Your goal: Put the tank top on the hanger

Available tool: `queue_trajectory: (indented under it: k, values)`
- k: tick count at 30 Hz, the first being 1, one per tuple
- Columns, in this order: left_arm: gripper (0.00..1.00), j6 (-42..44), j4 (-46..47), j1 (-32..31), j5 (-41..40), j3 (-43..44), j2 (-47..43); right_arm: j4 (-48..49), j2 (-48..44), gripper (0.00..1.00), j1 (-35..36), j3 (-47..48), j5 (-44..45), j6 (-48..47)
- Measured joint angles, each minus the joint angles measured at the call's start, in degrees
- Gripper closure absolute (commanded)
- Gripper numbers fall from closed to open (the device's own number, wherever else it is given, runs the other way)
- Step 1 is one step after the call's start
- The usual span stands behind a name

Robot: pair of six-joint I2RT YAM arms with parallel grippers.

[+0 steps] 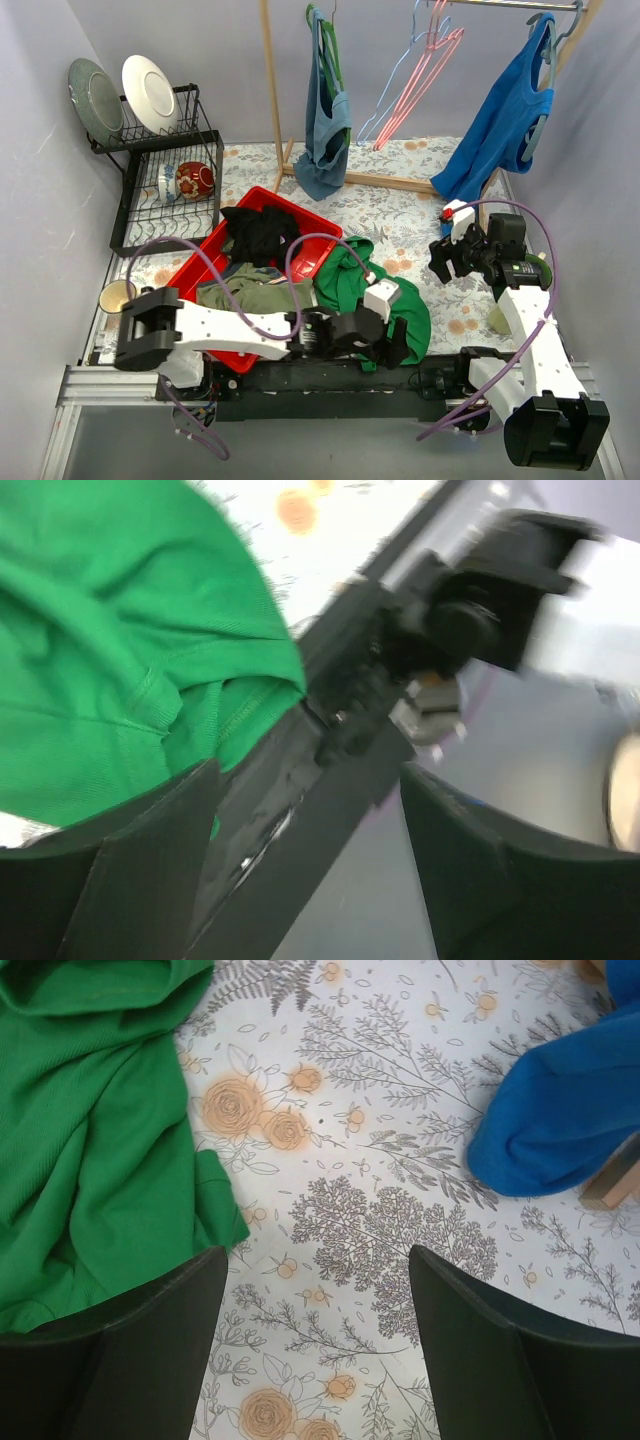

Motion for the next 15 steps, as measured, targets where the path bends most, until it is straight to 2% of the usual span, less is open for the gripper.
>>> queue_trajectory:
  k: [2, 5, 10, 15]
  values:
    - [0.55, -4.7, 0.6, -1.1, -4.0, 1.2, 4.6, 1.0, 0.0, 0.19, -1.3, -0.2, -0.2, 1.4]
    - [0.62, -12.4, 0.1, -1.3, -8.9, 4.9, 12.0, 1.8, 0.0, 0.19, -2.8, -0.3, -0.6, 2.6]
    - [0.61, -22.3, -3.3, -1.5, -12.5, 12.4, 21.4, 2.3, 0.0, 0.19, -3.7, -0.3, -1.9, 3.6]
    - [0.55, -28.5, -8.0, -2.1, -13.0, 18.5, 27.3, 3.2, 0.0, 0.20, -4.2, -0.5, -3.1, 4.4]
